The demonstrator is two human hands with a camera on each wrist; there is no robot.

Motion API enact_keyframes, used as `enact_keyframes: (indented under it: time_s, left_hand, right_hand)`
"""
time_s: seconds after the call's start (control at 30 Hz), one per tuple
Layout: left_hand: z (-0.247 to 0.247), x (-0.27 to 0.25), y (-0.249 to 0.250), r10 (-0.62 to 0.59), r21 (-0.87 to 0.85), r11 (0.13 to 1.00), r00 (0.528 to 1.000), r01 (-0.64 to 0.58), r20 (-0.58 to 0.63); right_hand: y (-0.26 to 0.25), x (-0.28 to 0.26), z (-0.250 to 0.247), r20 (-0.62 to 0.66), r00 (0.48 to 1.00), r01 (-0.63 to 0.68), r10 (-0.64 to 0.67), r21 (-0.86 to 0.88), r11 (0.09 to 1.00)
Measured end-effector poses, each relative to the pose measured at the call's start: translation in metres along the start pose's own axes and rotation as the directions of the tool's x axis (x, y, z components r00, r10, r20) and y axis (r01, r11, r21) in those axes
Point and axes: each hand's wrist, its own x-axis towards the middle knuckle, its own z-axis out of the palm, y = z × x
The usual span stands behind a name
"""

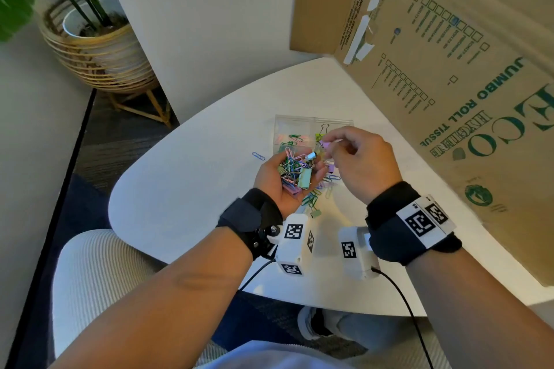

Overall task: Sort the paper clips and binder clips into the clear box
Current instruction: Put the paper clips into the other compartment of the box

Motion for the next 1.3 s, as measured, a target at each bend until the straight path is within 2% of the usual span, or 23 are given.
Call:
enact_keyframes:
  time_s: [0.17, 0.3, 0.47, 0.67, 0.8, 0.93, 1.13, 1.3]
  left_hand:
    - [-0.017, -0.001, -0.008, -0.007, 0.009, 1.000, 1.000, 0.007, -0.027]
    - [-0.022, -0.001, -0.007, -0.026, 0.012, 1.000, 0.999, 0.027, -0.033]
    - [-0.020, 0.000, -0.006, -0.005, 0.019, 1.000, 0.999, 0.006, -0.032]
    - [-0.023, -0.004, -0.008, -0.026, -0.028, 0.999, 1.000, 0.026, -0.016]
    - [-0.024, -0.002, -0.007, -0.031, -0.066, 0.997, 0.999, 0.030, -0.013]
    - [-0.024, -0.002, -0.006, -0.026, -0.062, 0.998, 0.999, 0.025, -0.019]
    - [-0.033, -0.004, -0.011, -0.049, -0.071, 0.996, 0.998, 0.046, -0.046]
    - [-0.033, -0.005, -0.010, -0.060, -0.100, 0.993, 0.998, 0.057, -0.034]
  right_hand:
    - [0.011, -0.010, 0.010, 0.255, 0.966, -0.013, 0.045, -0.127, 0.992]
    - [0.015, -0.009, 0.018, 0.327, 0.945, 0.052, 0.016, -0.198, 0.979]
    - [0.017, -0.005, 0.022, 0.294, 0.955, 0.126, -0.035, -0.294, 0.948]
    - [0.024, -0.008, 0.021, 0.205, 0.976, 0.107, -0.072, -0.163, 0.981]
    - [0.027, -0.005, 0.016, 0.063, 0.998, -0.030, 0.026, 0.060, 0.998]
    - [0.032, 0.004, 0.010, -0.024, 0.989, -0.134, 0.145, 0.262, 0.956]
    - [0.042, 0.024, 0.002, -0.091, 0.943, -0.284, 0.319, 0.275, 0.919]
    - [0.037, 0.044, -0.002, -0.109, 0.938, -0.285, 0.330, 0.304, 0.909]
